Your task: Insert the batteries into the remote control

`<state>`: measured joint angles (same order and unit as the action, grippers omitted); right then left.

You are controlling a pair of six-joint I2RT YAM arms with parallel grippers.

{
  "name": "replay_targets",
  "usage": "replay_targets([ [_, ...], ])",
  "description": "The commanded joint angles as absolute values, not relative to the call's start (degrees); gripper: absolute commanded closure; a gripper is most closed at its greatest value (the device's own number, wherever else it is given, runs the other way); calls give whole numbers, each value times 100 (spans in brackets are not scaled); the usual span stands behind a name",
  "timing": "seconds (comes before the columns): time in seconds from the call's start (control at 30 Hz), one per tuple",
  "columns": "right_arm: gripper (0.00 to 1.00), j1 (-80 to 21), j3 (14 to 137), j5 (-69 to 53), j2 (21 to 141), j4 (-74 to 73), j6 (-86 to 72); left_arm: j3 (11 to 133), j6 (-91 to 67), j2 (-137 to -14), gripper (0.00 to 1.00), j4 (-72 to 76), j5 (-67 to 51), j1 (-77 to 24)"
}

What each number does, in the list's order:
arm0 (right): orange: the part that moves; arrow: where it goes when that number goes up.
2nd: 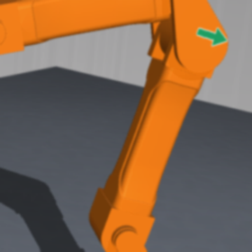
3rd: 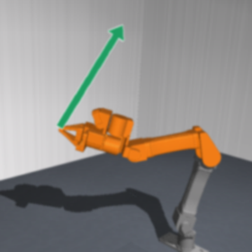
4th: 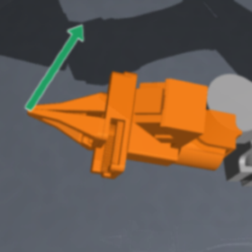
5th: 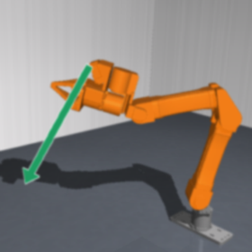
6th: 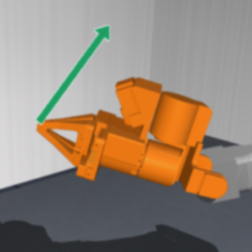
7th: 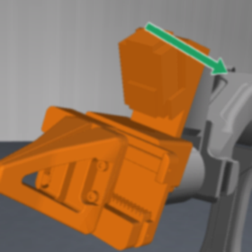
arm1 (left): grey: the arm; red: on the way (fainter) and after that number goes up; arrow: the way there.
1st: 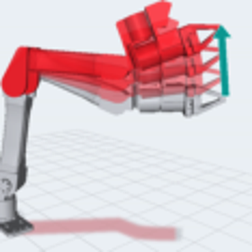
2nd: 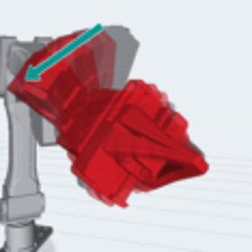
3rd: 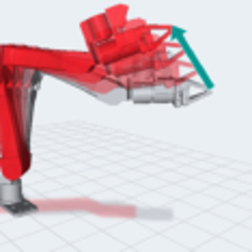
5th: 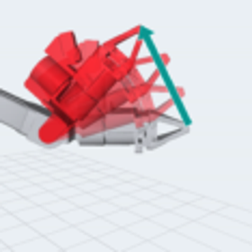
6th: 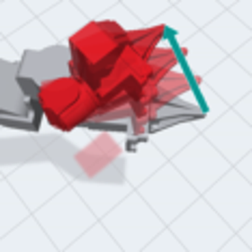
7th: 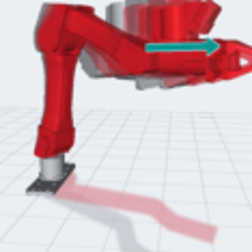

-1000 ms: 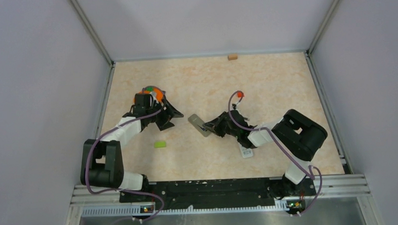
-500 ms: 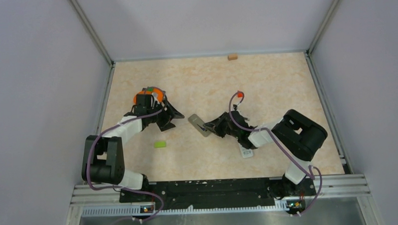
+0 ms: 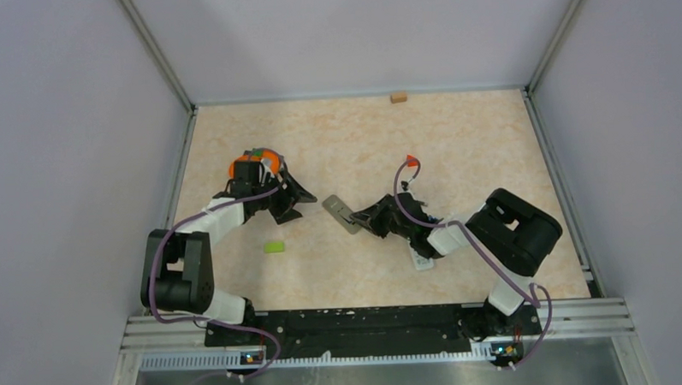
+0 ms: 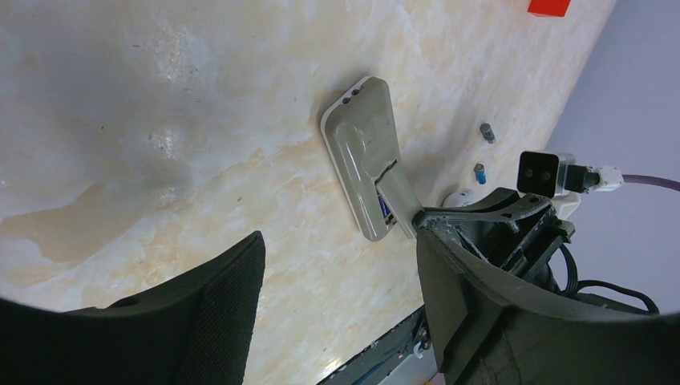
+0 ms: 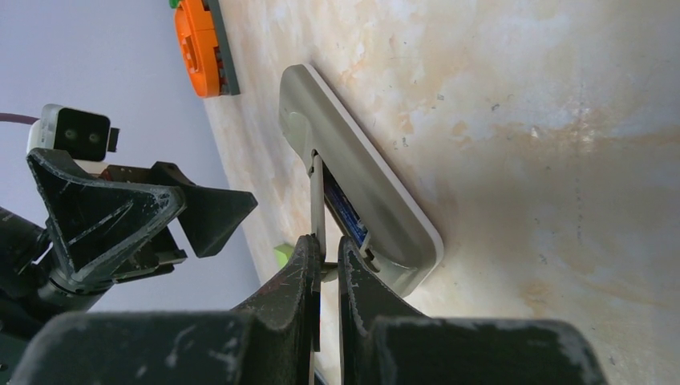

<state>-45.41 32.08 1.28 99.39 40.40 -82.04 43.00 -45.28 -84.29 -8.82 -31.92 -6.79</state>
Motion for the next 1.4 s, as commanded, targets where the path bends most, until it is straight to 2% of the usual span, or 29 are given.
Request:
replay_targets([
  [0.0,100,-4651,3139,97,9876,4273,-8086,4298,-4511,-8481,28,-624,-3286,-650],
  [0.33,100,-4658,3129,78,10286,4886,-8397,4272,-4518,-8497,27,-611,-3372,-659],
  [0.63,99,-4679,3276,90,10284,4435,-8429,4279,-4600,-8644,27,-545,-3535,-739],
  [0.83,88,-4676,3283,129,10156,4150,-8411,4274,-4640,-8732,27,-510,-3613,-791],
  [1.2,60,-4677,3420,230,9729,3538,-8291,4323,-4652,-8736,26,-519,-3616,-791],
  [1.37,53,-4681,3504,238,9500,3205,-8269,4327,-4653,-8745,26,-523,-3604,-791],
])
